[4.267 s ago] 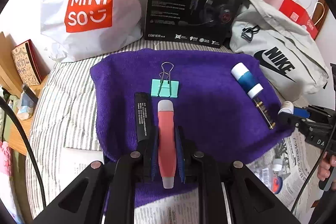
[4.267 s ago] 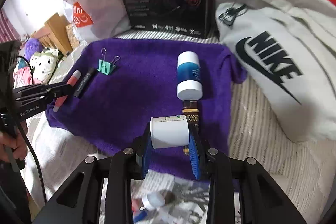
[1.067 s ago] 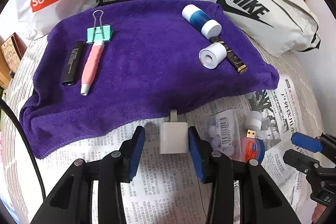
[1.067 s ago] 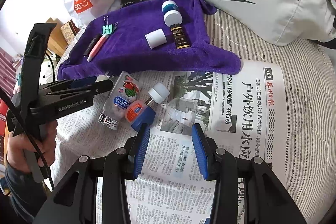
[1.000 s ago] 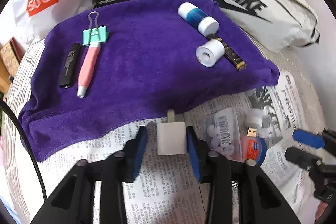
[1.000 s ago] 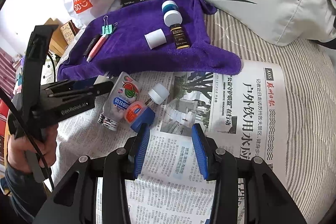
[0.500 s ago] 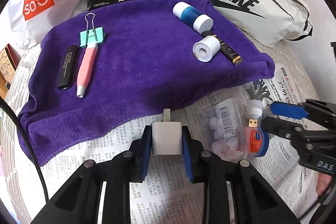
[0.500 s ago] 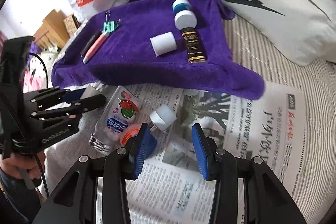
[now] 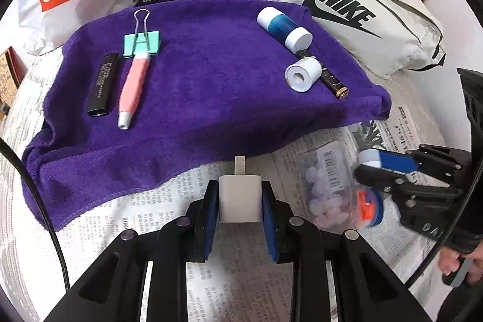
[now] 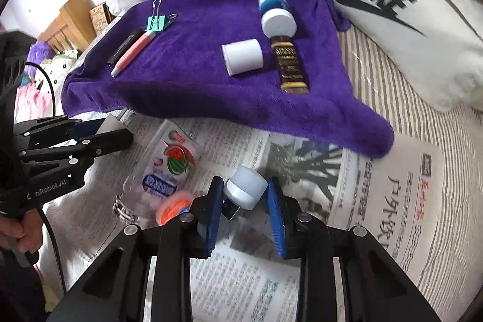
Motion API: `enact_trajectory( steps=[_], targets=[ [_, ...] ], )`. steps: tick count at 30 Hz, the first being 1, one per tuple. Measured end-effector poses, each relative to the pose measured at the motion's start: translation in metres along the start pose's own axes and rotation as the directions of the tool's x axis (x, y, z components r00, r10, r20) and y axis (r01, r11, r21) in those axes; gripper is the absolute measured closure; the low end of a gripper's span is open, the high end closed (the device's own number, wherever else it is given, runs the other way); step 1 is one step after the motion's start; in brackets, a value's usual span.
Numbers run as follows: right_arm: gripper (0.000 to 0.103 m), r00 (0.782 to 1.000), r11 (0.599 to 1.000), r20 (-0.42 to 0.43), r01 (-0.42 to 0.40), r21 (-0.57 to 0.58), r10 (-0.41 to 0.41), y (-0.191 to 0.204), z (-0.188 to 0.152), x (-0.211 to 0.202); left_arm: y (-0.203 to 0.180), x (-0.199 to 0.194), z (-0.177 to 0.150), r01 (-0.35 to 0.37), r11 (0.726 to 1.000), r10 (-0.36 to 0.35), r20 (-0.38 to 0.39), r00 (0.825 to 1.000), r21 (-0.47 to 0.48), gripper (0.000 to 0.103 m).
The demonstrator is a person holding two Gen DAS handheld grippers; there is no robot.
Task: Organize rigid objects
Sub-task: 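Grasp the white charger plug with the left tool while the right tool grasps the white USB light, then carry the charger plug and USB light onto the towel and open both tools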
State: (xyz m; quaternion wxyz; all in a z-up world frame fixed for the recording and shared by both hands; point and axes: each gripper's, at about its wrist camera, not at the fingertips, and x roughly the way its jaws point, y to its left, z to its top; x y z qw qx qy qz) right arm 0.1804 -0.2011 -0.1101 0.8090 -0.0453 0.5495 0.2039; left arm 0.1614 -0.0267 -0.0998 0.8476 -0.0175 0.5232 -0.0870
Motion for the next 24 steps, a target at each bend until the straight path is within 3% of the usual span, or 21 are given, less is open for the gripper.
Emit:
enact_trajectory(
  steps=[24],
  targets=[
    [0.073,0.994,0.995,0.079,-0.084,0.059,0.079,-0.018,0.002,-0.04,0.039,-0.038,-0.011,-0.038,0.996,0.04,0.022,0.999,-0.079,0.077]
  ],
)
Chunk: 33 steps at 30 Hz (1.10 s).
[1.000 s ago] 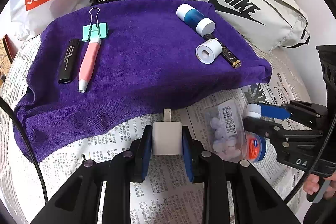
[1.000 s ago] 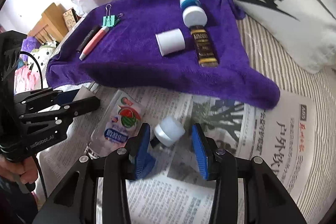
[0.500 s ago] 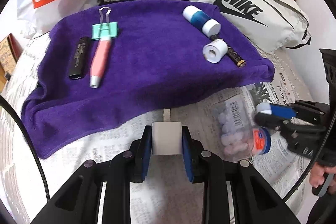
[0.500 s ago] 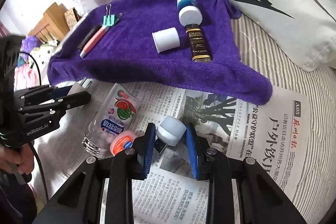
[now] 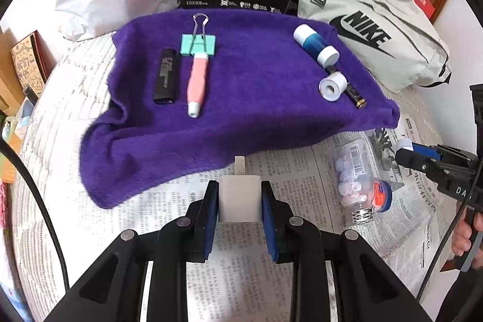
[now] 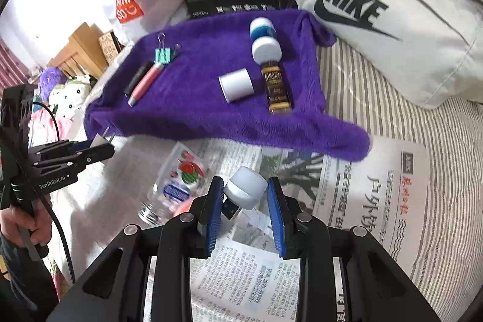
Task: Organize rigid objects
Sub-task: 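Carry the charger plug and USB light onto the towel and open both tools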
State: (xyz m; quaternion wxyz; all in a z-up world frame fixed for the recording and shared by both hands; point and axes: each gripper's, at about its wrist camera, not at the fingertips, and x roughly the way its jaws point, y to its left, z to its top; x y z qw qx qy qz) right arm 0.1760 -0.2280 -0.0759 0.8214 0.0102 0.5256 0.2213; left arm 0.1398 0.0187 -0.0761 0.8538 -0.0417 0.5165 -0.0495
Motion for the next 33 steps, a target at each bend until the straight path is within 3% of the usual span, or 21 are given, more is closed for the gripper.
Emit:
enact_trajectory(
  steps=[17,33],
  targets=[
    [0.073,1.0,0.997,0.027,0.013,-0.078,-0.011,0.003,0.054,0.002,0.019,-0.022,0.028,-0.03,1.0,0.03,0.058,0.998,-0.006,0.077],
    [0.074,0.993,0.995,-0.116,-0.005,-0.098,-0.006,0.0,0.08,0.065,0.011,0.011,0.087,-0.006,1.0,0.005,0.054,0.999,0.025,0.077]
  ],
)
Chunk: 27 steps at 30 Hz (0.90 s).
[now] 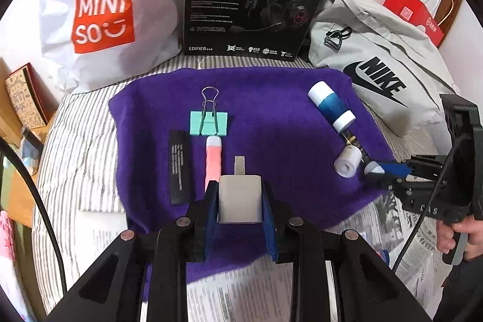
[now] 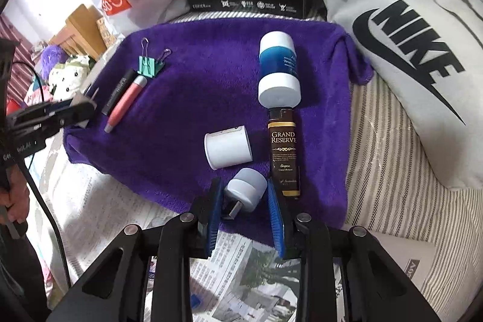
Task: Organize rigid objects
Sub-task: 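Carry the charger plug and USB light onto the towel and open both tools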
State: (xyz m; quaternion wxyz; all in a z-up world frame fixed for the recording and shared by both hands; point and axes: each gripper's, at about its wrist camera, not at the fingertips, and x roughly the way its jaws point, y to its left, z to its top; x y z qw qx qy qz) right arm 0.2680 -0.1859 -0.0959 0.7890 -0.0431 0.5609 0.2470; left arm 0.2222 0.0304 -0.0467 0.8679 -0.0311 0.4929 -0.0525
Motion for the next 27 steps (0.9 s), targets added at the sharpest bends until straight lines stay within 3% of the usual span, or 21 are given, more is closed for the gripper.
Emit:
enact_trajectory(
  steps=[12,27],
  targets=[
    [0.074,0.999,0.996,-0.002,0.039,-0.078,-0.04,0.009,0.007,0.017,-0.002,0.045,0.024,0.034,0.999,-0.035,-0.051,0.998,-0.01,0.077],
    [0.073,0.999,0.996,0.025,0.026,-0.091,-0.024,0.008,0.001,0.016,-0.016,0.081,0.038,-0.033,0.997,0.036,-0.052,0.998,0.067,0.077]
  ],
)
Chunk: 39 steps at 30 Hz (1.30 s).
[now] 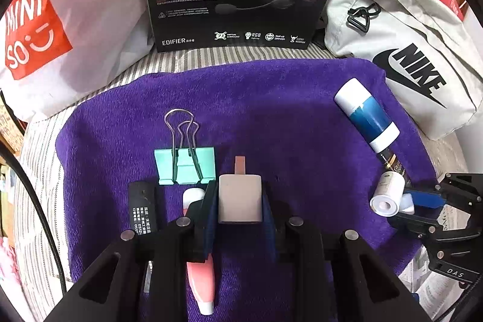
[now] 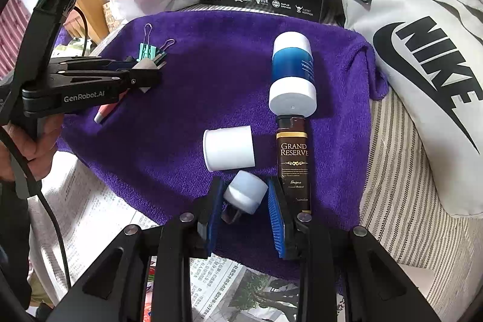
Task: Organize rigid objects
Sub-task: 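Carry the charger plug and USB light onto the towel and open both tools, then grasp the clear tablet bottle with the left tool while the right tool grasps the orange-labelled blue jar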
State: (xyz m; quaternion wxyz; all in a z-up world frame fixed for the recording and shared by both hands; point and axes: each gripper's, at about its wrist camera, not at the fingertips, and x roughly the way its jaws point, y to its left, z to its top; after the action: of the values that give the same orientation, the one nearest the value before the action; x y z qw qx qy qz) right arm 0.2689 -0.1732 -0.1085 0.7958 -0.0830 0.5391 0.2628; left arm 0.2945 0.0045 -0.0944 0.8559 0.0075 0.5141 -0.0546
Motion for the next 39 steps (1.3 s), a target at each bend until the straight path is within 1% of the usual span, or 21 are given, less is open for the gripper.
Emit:
enact_trajectory(
  steps=[4,8,10,12,14,17,20,23,26,29,32,35,37,39],
  targets=[
    [0.073,1.0,1.0,-0.001,-0.003,0.002,0.003,0.0,0.0,0.0,0.0,0.001,-0.002,-0.002,1.0,0.002,0.007,1.0,0.007,0.077],
    [0.072,1.0,1.0,-0.012,-0.022,0.01,0.022,-0.002,0.002,-0.001,-0.003,-0.001,-0.008,-0.02,1.0,0.02,0.02,1.0,0.02,0.077],
    [0.071,0.999,0.998,-0.019,-0.047,0.04,0.048,-0.008,0.001,-0.003,-0.005,-0.002,-0.01,-0.028,0.999,0.027,0.014,1.0,0.034,0.075],
    [0.071,0.998,0.996,-0.023,-0.063,0.062,0.065,-0.011,0.0,-0.005,-0.007,-0.003,-0.012,-0.018,0.999,0.018,0.006,1.0,0.034,0.069],
    [0.071,0.997,0.995,-0.021,-0.066,0.075,0.068,-0.012,-0.002,-0.01,-0.008,-0.005,-0.015,-0.008,0.999,0.008,-0.002,1.0,0.032,0.065],
    [0.067,0.998,0.994,-0.014,-0.062,0.089,0.063,-0.013,-0.005,-0.018,-0.009,-0.008,-0.017,-0.011,0.999,0.012,-0.013,1.0,0.039,0.059],
    [0.063,0.999,0.994,0.0,-0.036,0.103,0.036,-0.012,-0.009,-0.028,-0.01,-0.013,-0.019,-0.029,0.999,0.03,-0.025,0.999,0.043,0.058],
    [0.063,0.999,0.991,0.031,-0.038,0.128,0.034,-0.013,-0.014,-0.042,-0.005,-0.022,-0.022,-0.038,0.999,0.039,-0.031,0.999,0.029,0.058],
    [0.063,0.998,0.987,0.057,-0.028,0.156,0.02,-0.014,-0.024,-0.058,0.0,-0.045,-0.027,-0.042,0.999,0.042,-0.002,0.999,0.015,0.058],
    [0.062,0.997,0.984,0.073,0.004,0.176,-0.017,-0.013,-0.039,-0.075,-0.01,-0.075,-0.039,-0.022,1.0,0.022,0.049,0.999,0.012,0.058],
    [0.062,0.996,0.978,0.089,0.008,0.211,-0.027,-0.015,-0.057,-0.089,-0.026,-0.095,-0.052,0.008,1.0,-0.01,0.077,0.997,0.026,0.058],
    [0.062,0.995,0.971,0.093,0.017,0.24,-0.041,-0.018,-0.076,-0.1,-0.047,-0.104,-0.067,0.053,0.998,-0.056,0.073,0.996,0.041,0.058],
    [0.062,0.995,0.966,0.091,0.02,0.258,-0.045,-0.02,-0.091,-0.108,-0.059,-0.107,-0.077,0.059,0.997,-0.062,0.064,0.996,0.045,0.058],
    [0.062,0.994,0.962,0.095,0.02,0.274,-0.048,-0.024,-0.103,-0.114,-0.073,-0.107,-0.087,0.082,0.994,-0.086,0.052,0.995,0.07,0.058]
  ],
)
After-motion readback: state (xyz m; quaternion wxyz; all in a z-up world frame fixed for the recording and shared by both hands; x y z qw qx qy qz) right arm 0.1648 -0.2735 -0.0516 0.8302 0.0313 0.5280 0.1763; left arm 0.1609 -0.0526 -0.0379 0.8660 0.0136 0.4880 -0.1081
